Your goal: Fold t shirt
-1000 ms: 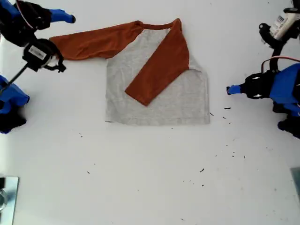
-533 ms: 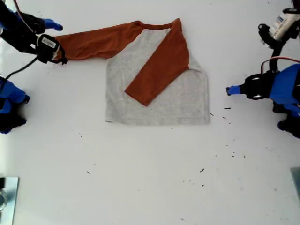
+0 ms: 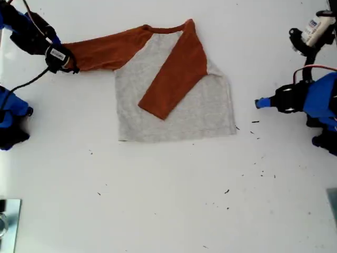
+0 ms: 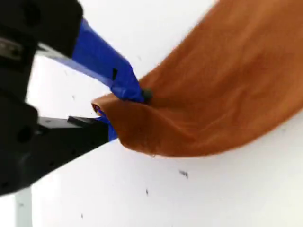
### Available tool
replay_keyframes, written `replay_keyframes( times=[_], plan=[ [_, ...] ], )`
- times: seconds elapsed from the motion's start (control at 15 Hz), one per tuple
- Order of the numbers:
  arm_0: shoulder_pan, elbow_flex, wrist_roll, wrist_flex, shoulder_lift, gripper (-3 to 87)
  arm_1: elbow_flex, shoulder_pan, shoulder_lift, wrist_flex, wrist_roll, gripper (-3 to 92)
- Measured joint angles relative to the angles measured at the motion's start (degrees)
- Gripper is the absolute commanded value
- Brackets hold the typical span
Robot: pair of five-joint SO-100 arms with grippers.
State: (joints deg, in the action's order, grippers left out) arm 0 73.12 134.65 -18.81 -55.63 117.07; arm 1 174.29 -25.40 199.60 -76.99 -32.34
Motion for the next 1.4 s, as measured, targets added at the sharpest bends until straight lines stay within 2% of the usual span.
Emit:
replay_keyframes(
  times=[0.13,0.33,0.4,0.47,0.53,0.6,0.67,0.73,0.87,0.93,1.07,1.2,1.4],
  plan=[
    [-7.1,-9.8,1.6,-6.2,3.1,-0.3,0.0,0.0,0.0,-0.1,0.0,3.5],
    [-25.6,-32.1,6.8,-10.5,-4.7,0.1,0.1,0.0,0.0,-0.1,0.0,3.5],
    [-32.4,-42.5,6.8,-11.3,-12.2,11.1,0.1,0.0,0.0,-0.1,0.0,3.5],
    [-39.4,-55.1,5.0,-12.3,-21.9,33.4,0.1,0.0,0.0,-0.1,0.0,3.5],
    [-45.8,-69.2,0.6,-12.3,-32.9,27.7,0.1,0.0,0.0,-0.1,0.0,3.5],
    [-51.5,-79.4,-4.3,-9.5,-39.5,11.3,0.1,0.0,0.0,-0.1,0.0,3.5],
    [-54.8,-82.2,-5.5,-8.7,-40.0,13.1,0.1,0.0,0.0,-0.1,0.0,3.5],
    [-54.8,-81.7,-4.9,-11.1,-39.2,13.3,0.1,0.0,0.0,-0.1,0.0,3.5],
    [-50.7,-69.4,-5.7,-12.5,-30.1,13.0,0.1,0.0,0.0,-0.1,0.0,3.5],
    [-49.2,-59.1,-6.2,-9.6,-20.4,8.8,0.1,0.0,0.0,-0.1,0.0,3.5],
    [-47.2,-36.2,-5.8,-6.2,0.8,6.2,0.1,0.0,0.0,-0.1,0.0,3.5],
    [-46.9,-10.3,-0.4,-2.9,17.4,-0.2,0.1,0.0,0.0,-0.1,0.0,3.5],
    [-48.7,27.5,10.1,3.9,39.1,-0.3,0.1,0.0,0.0,-0.1,0.2,3.5]
  ],
)
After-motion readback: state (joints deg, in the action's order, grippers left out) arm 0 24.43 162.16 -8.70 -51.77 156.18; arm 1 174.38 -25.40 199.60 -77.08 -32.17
